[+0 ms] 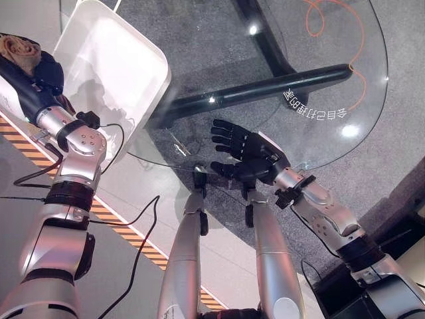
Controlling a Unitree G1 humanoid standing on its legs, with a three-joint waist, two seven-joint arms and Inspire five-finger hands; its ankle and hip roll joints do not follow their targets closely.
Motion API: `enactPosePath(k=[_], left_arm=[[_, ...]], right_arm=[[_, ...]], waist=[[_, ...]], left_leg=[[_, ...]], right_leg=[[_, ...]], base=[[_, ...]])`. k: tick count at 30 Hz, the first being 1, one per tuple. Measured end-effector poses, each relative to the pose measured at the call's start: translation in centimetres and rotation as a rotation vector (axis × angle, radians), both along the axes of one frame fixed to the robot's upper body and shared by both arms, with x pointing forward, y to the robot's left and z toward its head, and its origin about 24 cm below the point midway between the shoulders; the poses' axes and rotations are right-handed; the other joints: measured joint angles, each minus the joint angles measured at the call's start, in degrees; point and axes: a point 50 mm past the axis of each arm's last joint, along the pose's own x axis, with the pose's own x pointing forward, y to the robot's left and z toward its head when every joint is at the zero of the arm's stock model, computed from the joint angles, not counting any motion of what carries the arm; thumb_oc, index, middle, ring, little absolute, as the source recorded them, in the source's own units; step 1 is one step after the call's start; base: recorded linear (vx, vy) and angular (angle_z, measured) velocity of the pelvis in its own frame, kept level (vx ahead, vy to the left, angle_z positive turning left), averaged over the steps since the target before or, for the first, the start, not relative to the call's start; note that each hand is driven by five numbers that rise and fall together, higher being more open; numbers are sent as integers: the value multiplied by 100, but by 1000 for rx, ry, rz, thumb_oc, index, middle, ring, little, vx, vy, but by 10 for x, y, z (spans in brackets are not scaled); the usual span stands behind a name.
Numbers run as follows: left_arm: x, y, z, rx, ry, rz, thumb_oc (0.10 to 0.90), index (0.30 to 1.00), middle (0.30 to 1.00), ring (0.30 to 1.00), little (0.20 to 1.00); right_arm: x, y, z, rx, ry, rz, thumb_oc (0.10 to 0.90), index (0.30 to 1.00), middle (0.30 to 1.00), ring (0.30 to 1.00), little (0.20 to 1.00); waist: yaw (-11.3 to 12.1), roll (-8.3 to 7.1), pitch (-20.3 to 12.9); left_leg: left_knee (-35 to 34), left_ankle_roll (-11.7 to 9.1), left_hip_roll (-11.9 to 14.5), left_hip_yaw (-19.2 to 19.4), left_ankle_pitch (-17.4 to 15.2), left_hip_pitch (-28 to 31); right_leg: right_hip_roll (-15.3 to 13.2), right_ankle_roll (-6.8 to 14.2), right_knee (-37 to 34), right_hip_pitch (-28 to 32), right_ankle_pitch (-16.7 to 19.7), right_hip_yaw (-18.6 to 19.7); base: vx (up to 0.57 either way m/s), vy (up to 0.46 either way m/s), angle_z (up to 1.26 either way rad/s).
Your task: Wipe the table with a cloth and put it in the basket.
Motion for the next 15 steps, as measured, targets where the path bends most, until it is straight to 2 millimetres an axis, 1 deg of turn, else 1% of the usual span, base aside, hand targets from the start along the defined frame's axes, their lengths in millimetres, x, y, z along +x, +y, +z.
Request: enactPosePath(k=[2,3,5,7,10,14,15], left_arm=[[1,2,-1,3,27,21,100,300,300,300,200],[2,4,-3,2,50,38,100,300,300,300,200],[4,4,-3,5,80,57,100,300,300,300,200],[7,5,3,7,104,65,100,300,300,300,200],[13,3,11,24,154,22,100,300,300,300,200],[20,-4,8,90,262,-54,100,300,300,300,200],[22,-5,6,113,291,-70,193,380,380,380,293]], right_arm=[[0,-2,0,-5,-1,-7,800,900,900,900,900],[1,-3,0,0,4,-20,800,900,900,900,900],[1,-4,0,4,3,-25,800,900,900,900,900],[3,-5,0,23,5,-29,800,900,900,900,900],[5,-7,-1,26,12,-38,800,900,900,900,900],[5,-4,-1,33,14,-30,800,900,900,900,900],[5,-3,-1,34,15,-27,800,900,900,900,900]], waist=[[-71,-14,1],[-104,-56,-4],[-108,-67,-7],[-97,-103,-8],[-106,-155,-6],[-169,-191,-6],[-190,-214,-6]], left_leg=[[36,-1,9,-4,-9,-67],[37,0,15,0,-11,-88],[56,-2,35,-1,-12,-132],[127,-12,77,-5,-19,-253],[179,-15,104,-17,-19,-383],[229,-12,100,-19,-27,-477],[229,-11,98,-19,-27,-481]], right_leg=[[2,-1,-5,-35,3,-5],[11,-3,-12,-58,14,0],[30,-9,-31,-85,36,-1],[67,-19,-47,-167,74,-13],[93,-21,-70,-258,121,-27],[94,3,-95,-313,151,-24],[93,7,-106,-313,157,-23]], base=[[0,0,0],[-4,-9,-4],[-2,-6,-2],[-18,-32,-4],[-19,-34,-2],[-17,-33,-1],[-18,-40,-2]])
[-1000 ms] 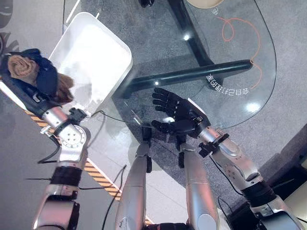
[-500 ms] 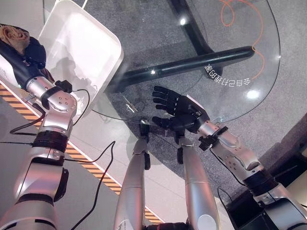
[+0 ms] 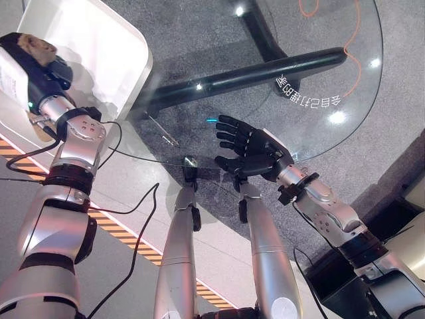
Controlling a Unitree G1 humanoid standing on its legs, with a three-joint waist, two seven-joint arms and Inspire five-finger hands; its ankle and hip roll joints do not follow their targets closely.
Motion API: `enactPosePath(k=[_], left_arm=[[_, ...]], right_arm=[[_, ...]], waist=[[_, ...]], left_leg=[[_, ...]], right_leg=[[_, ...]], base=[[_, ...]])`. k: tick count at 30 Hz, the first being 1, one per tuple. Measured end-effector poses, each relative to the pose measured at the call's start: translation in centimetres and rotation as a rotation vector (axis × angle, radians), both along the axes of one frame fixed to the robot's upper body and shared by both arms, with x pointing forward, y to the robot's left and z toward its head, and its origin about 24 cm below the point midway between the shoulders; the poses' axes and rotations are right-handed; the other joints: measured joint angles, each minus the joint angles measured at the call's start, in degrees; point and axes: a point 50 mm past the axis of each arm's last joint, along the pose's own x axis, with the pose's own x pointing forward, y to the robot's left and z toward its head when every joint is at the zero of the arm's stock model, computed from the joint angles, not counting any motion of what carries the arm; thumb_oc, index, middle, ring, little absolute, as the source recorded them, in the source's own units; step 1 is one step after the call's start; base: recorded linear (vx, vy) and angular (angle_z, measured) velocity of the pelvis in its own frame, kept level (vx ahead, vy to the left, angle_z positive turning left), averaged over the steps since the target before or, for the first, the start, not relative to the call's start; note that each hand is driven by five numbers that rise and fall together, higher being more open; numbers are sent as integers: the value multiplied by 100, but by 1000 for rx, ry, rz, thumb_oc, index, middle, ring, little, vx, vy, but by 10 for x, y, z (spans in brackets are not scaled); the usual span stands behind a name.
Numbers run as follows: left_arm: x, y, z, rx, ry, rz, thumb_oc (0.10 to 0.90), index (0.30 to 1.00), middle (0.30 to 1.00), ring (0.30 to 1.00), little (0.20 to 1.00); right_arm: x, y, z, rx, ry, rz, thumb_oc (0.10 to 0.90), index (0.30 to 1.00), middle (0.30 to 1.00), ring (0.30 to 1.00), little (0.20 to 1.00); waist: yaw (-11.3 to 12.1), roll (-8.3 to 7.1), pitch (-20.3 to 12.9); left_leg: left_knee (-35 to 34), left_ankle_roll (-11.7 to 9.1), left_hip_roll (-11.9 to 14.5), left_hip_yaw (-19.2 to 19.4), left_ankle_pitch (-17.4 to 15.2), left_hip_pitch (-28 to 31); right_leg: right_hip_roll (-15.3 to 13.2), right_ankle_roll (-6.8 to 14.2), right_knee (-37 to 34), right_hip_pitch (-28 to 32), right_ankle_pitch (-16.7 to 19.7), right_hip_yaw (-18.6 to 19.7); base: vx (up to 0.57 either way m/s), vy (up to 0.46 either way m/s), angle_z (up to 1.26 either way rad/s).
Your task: Wipe the table with a cloth and put it in the basket.
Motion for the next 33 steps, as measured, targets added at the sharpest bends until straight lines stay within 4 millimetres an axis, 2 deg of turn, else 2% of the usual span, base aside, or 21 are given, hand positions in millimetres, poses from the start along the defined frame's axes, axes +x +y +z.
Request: enactPosePath(k=[1,2,14,25,29,33], left_arm=[[1,-1,-1,16,21,-15,375,535,535,535,475],[2,-2,-1,19,31,-25,800,900,900,900,900],[1,2,2,33,38,-53,800,900,900,900,900],[-4,3,-5,76,28,-37,800,900,900,900,900],[-9,10,-7,72,17,28,800,900,900,900,900],[-21,29,-4,72,-5,121,800,900,900,900,900]], right_arm=[[0,1,0,-1,0,4,800,900,900,900,900],[0,2,0,0,-1,6,800,900,900,900,900],[0,3,0,15,-3,8,800,900,900,900,900],[-5,9,-10,47,33,13,800,900,900,900,900],[-8,7,-17,47,54,6,800,900,900,900,900],[-9,7,-19,52,63,3,800,900,900,900,900]], waist=[[-24,-25,-3],[-45,-47,-4],[-82,-76,-8],[-39,-75,-7],[57,-74,-7],[130,-74,-7]], left_leg=[[-1,0,1,0,0,-1],[-1,0,3,0,0,-1],[47,1,42,1,0,65],[-126,-34,35,17,34,474],[-276,-66,48,19,60,801],[-434,-142,74,11,91,1116]], right_leg=[[1,3,-16,5,9,0],[3,5,-30,10,17,0],[46,-6,-69,107,78,5],[43,-14,-71,415,79,10],[54,-54,-84,667,51,6],[77,-88,-139,928,30,-12]], base=[[-17,-43,-2],[-15,-41,-3],[-7,-21,-1],[-15,-56,-1],[-29,-87,0],[-39,-83,0]])
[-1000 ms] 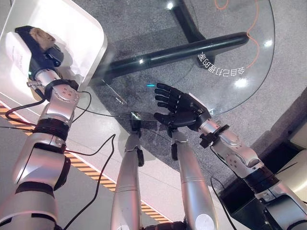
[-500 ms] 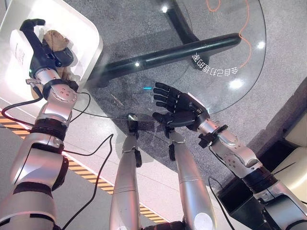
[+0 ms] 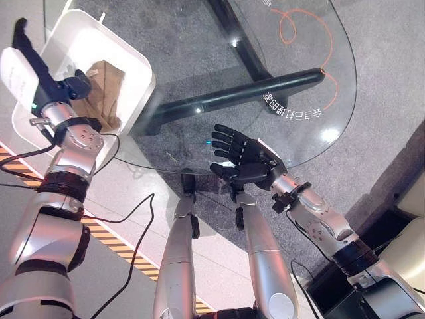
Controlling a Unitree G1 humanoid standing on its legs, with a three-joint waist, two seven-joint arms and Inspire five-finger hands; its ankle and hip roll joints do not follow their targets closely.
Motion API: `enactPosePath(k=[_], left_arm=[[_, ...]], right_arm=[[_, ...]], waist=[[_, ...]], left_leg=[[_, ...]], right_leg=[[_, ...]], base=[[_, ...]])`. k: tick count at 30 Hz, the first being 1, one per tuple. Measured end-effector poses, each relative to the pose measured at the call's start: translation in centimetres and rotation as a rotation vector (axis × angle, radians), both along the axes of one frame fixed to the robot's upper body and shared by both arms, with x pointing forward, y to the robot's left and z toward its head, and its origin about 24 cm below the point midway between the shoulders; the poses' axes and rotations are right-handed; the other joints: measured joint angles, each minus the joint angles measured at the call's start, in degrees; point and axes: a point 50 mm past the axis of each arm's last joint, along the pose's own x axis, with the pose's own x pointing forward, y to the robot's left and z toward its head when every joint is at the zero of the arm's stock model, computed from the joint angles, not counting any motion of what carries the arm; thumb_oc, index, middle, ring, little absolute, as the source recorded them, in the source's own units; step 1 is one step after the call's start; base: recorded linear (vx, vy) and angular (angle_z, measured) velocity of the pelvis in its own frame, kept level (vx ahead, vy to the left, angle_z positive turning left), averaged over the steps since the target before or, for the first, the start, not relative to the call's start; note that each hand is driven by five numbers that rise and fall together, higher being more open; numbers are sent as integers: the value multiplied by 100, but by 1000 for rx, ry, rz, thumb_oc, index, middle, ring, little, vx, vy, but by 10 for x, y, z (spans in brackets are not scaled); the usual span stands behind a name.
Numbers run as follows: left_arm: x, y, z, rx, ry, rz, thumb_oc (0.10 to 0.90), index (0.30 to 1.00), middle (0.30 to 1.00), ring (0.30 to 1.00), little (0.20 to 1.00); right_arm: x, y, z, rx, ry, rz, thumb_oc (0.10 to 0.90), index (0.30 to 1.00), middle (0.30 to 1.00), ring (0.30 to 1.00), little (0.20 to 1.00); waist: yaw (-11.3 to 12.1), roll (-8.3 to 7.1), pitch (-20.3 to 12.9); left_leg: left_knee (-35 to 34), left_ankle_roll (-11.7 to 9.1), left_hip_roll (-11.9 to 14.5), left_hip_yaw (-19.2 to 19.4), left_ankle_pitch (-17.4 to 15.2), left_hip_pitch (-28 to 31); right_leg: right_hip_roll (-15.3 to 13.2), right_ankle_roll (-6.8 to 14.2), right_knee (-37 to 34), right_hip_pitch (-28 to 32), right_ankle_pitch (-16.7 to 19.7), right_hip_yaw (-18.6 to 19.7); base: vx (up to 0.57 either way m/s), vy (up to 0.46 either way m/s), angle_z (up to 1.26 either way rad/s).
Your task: Wipe the table with a cloth and put it in the basket.
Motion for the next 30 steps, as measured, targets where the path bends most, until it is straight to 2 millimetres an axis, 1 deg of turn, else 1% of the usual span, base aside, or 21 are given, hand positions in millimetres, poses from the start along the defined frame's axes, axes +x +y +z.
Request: enactPosePath(k=[1,2,4,5,9,11,13,14,16,17,18,19,20,21,22,23,24,25,28,29,30], left_arm=[[-5,8,1,6,-5,30,800,900,900,900,900],[-7,10,2,2,-10,36,800,900,900,900,900],[-14,18,-8,-32,-23,39,800,900,900,900,900],[-16,19,-12,-40,-29,29,800,900,900,900,900],[-26,19,-32,-37,-28,-59,800,900,900,900,900],[-29,17,-47,-59,5,-119,800,900,900,900,900],[-34,18,-62,-93,41,-157,800,900,900,900,900],[-37,17,-74,-132,58,-187,800,900,900,900,900],[-44,8,-105,-236,93,-259,800,900,900,900,900],[-54,-2,-138,-296,169,-306,800,900,900,900,900],[-59,-7,-148,-329,181,-328,800,900,900,900,900],[-72,-26,-179,-425,218,-387,800,900,900,900,900],[-82,-37,-202,-475,283,-413,800,900,900,900,900],[-87,-41,-212,-502,307,-420,800,900,900,900,900],[-104,-54,-241,-636,364,-439,800,900,900,900,900],[-114,-59,-256,-712,390,-441,800,900,900,900,900],[-119,-63,-265,-760,402,-443,800,900,900,900,900],[-129,-72,-283,-841,443,-443,800,900,900,900,900],[-156,-84,-316,-977,583,-462,800,900,900,900,900],[-165,-91,-329,-1031,655,-484,800,900,900,900,900],[-172,-98,-339,-1063,716,-496,800,900,900,900,900]], right_arm=[[0,0,0,4,0,-2,800,900,900,900,900],[0,0,-1,7,4,-6,800,900,900,900,900],[-3,-5,-8,16,30,-29,800,900,900,900,900],[-4,-6,-10,20,34,-34,800,900,900,900,900],[-12,-15,-26,45,87,-79,800,900,900,900,900],[-17,-19,-35,42,113,-96,800,900,900,900,900],[-21,-21,-41,36,129,-106,800,900,900,900,900],[-23,-23,-43,23,125,-119,800,900,900,900,900],[-28,-31,-53,-9,136,-162,800,900,900,900,900],[-33,-38,-61,-44,148,-192,800,900,900,900,900],[-35,-40,-66,-55,154,-207,800,900,900,900,900],[-42,-48,-82,-82,198,-258,800,900,900,900,900],[-48,-54,-93,-115,230,-285,800,900,900,900,900],[-51,-57,-99,-132,249,-295,800,900,900,900,900],[-57,-66,-116,-180,309,-345,800,900,900,900,900],[-62,-72,-128,-211,351,-372,800,900,900,900,900],[-65,-76,-135,-225,377,-395,800,900,900,900,900],[-70,-83,-149,-246,437,-439,800,900,900,900,900],[-88,-88,-176,-284,579,-482,800,900,900,900,900],[-97,-89,-190,-293,655,-503,800,900,900,900,900],[-105,-89,-200,-303,714,-512,800,900,900,900,900]], waist=[[6,3,-1],[15,5,1],[60,11,3],[76,12,2],[201,25,5],[307,29,2],[344,52,-7],[374,91,-24],[435,179,-37],[463,233,-59],[470,249,-55],[517,281,-80],[546,307,-169],[550,317,-223],[589,348,-368],[604,362,-463],[614,378,-510],[627,415,-575],[611,439,-1142],[610,427,-1284],[605,422,-1436]], left_leg=[[-19,-3,10,-2,1,63],[-42,-2,10,-2,16,108],[-126,7,12,-4,31,388],[-172,2,13,-7,35,479],[-529,-54,32,-79,101,1072],[-717,-83,60,-86,121,1409],[-825,-97,72,-94,116,1635],[-911,-108,83,-94,123,1755],[-1059,-109,98,-106,133,2030],[-1177,-87,112,-120,149,2247],[-1212,-85,124,-123,149,2337],[-1340,-84,126,-120,150,2638],[-1410,-78,131,-134,139,2754],[-1434,-68,144,-143,132,2782],[-1547,-68,149,-151,132,2945],[-1592,-67,184,-163,131,3012],[-1612,-71,199,-179,124,3080],[-1680,-74,206,-240,119,3321],[-1788,-80,232,-303,85,3478],[-1814,-71,233,-340,50,3716],[-1834,-63,242,-358,9,3849]], right_leg=[[10,-5,-21,61,-2,-5],[10,-6,-22,94,-3,-5],[6,-22,-60,361,-37,-15],[6,-23,-90,435,-39,-19],[5,-47,-322,994,-57,-120],[24,-55,-456,1304,-59,-141],[30,-63,-565,1519,-89,-153],[33,-63,-638,1633,-87,-157],[37,-60,-767,1913,-82,-165],[29,-55,-901,2135,-87,-183],[27,-54,-947,2234,-87,-197],[25,-40,-1060,2530,-96,-202],[20,-25,-1146,2646,-131,-225],[17,-23,-1165,2681,-153,-245],[29,-27,-1275,2847,-163,-276],[39,-27,-1330,2936,-167,-299],[45,-28,-1357,3028,-168,-309],[52,-17,-1457,3301,-176,-336],[61,-7,-1657,3531,-211,-458],[74,-13,-1830,3838,-209,-469],[85,-5,-1940,3992,-216,-478]], base=[[-36,-73,-1],[-39,-120,0],[-45,-100,2],[-47,-80,0],[-63,-125,7],[-35,-123,3],[-16,-117,-1],[-17,-148,-4],[-7,-139,-2],[11,-120,2],[40,-183,2],[40,-131,4],[49,-132,5],[42,-121,9],[65,-161,9],[66,-167,12],[94,-194,14],[76,-140,17],[126,-165,15],[89,-150,11],[70,-135,8]])
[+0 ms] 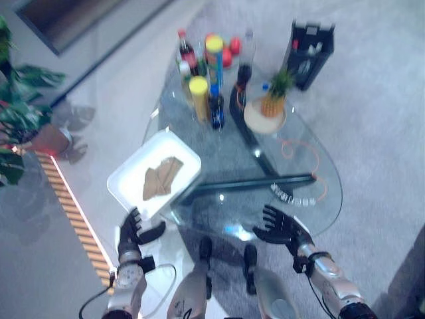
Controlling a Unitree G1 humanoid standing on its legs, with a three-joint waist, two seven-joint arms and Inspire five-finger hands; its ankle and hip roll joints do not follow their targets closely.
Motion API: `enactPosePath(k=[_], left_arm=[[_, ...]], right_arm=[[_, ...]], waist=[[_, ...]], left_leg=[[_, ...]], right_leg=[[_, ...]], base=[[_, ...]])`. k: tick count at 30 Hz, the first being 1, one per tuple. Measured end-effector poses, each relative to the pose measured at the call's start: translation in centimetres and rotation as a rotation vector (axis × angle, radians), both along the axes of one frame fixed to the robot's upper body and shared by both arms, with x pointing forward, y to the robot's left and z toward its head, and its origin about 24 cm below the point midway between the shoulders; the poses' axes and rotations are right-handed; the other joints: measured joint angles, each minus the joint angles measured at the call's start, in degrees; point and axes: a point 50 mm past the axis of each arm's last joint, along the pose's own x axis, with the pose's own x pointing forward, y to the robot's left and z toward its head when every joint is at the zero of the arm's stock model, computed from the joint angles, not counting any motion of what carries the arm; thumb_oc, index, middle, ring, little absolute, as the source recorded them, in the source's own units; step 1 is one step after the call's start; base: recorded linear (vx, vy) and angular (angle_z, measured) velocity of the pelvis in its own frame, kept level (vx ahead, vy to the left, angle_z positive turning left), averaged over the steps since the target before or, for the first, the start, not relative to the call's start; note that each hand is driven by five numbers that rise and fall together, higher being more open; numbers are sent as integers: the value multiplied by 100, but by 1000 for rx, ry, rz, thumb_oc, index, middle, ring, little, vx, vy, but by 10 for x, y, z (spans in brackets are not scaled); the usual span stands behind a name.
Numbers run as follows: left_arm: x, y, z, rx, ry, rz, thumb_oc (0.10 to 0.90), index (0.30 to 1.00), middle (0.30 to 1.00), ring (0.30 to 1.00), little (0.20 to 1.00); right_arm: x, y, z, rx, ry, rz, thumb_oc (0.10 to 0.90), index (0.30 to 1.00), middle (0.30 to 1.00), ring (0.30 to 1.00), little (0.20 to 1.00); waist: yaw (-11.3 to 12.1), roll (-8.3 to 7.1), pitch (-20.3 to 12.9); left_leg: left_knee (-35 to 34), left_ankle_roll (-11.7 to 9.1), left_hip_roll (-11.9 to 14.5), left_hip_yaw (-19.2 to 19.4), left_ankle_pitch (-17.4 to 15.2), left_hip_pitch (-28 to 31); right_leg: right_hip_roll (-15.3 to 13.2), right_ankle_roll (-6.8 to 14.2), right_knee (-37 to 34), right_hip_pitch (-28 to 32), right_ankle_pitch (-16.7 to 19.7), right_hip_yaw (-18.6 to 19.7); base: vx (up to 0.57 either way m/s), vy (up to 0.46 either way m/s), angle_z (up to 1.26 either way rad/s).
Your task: Wipe the table with a cloth and put it in the basket.
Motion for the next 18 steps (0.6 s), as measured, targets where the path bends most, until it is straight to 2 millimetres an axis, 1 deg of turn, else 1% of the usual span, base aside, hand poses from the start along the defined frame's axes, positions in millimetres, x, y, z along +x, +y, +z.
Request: enactPosePath(k=[1,2,4,5,7,8,10,11,12,14,16,18], left_arm=[[-7,-6,-9,-20,50,-31,800,900,900,900,900],[-21,-13,-22,-43,132,-84,800,900,900,900,900],[-37,-21,-36,-77,226,-122,800,900,900,900,900],[-48,-25,-45,-99,295,-125,800,900,900,900,900],[-65,-26,-54,-107,371,-147,800,900,900,900,900],[-72,-25,-58,-120,411,-127,800,900,900,900,900],[-78,-21,-61,-118,447,-104,800,900,900,900,900],[-79,-20,-62,-116,456,-101,800,900,900,900,900],[-82,-18,-63,-110,474,-97,800,900,900,900,900],[-86,-17,-65,-110,496,-93,800,900,900,900,900],[-89,-16,-66,-116,509,-98,800,900,900,900,900],[-93,-15,-67,-116,525,-96,800,900,900,900,900]], right_arm=[[-9,0,-11,3,60,-16,800,900,900,900,900],[-22,1,-25,9,140,-40,800,900,900,900,900],[-39,2,-41,14,231,-68,800,900,900,900,900],[-52,2,-50,13,298,-84,800,900,900,900,900],[-70,2,-61,16,382,-102,800,900,900,900,900],[-83,0,-68,14,437,-115,800,900,900,900,900],[-101,-4,-76,10,511,-143,800,900,900,900,900],[-106,-5,-77,6,531,-151,800,900,900,900,900],[-116,-8,-80,-2,572,-165,800,900,900,900,900],[-125,-12,-82,4,602,-193,800,900,900,900,900],[-125,-13,-82,14,603,-206,800,900,900,900,900],[-125,-13,-82,16,602,-205,800,900,900,900,900]], waist=[[3,-17,-217],[0,-49,-511],[-12,-104,-738],[-9,-151,-871],[-9,-222,-1000],[-27,-261,-1070],[-19,-277,-1095],[-19,-276,-1103],[-27,-241,-1147],[-81,-189,-1202],[-113,-152,-1225],[-159,-147,-1229]], left_leg=[[-56,-5,8,0,-24,89],[-85,-29,21,1,-87,164],[-132,-24,43,3,-102,311],[-132,-16,49,17,-133,387],[-132,-12,68,69,-175,475],[-132,-14,78,98,-187,497],[-133,-10,82,117,-201,574],[-134,-14,78,119,-212,605],[-135,-14,84,137,-242,669],[-135,-14,91,156,-244,677],[-135,-14,103,222,-244,703],[-136,-22,119,249,-251,757]], right_leg=[[13,15,-94,108,-9,0],[29,8,-211,219,-4,1],[51,-2,-379,422,23,0],[66,1,-512,555,66,3],[87,-14,-695,715,123,25],[99,-27,-827,797,177,26],[107,-28,-1066,993,305,33],[106,-31,-1131,1054,338,34],[110,-31,-1188,1115,352,50],[115,-34,-1188,1115,356,69],[126,-38,-1188,1126,370,105],[140,-42,-1188,1169,372,162]], base=[[31,-104,1],[38,-98,-4],[26,-70,-2],[19,-48,-4],[24,-39,-7],[28,-27,-6],[23,-18,-4],[5,-2,-10],[3,2,-9],[13,4,-9],[18,7,-8],[11,10,-7]])
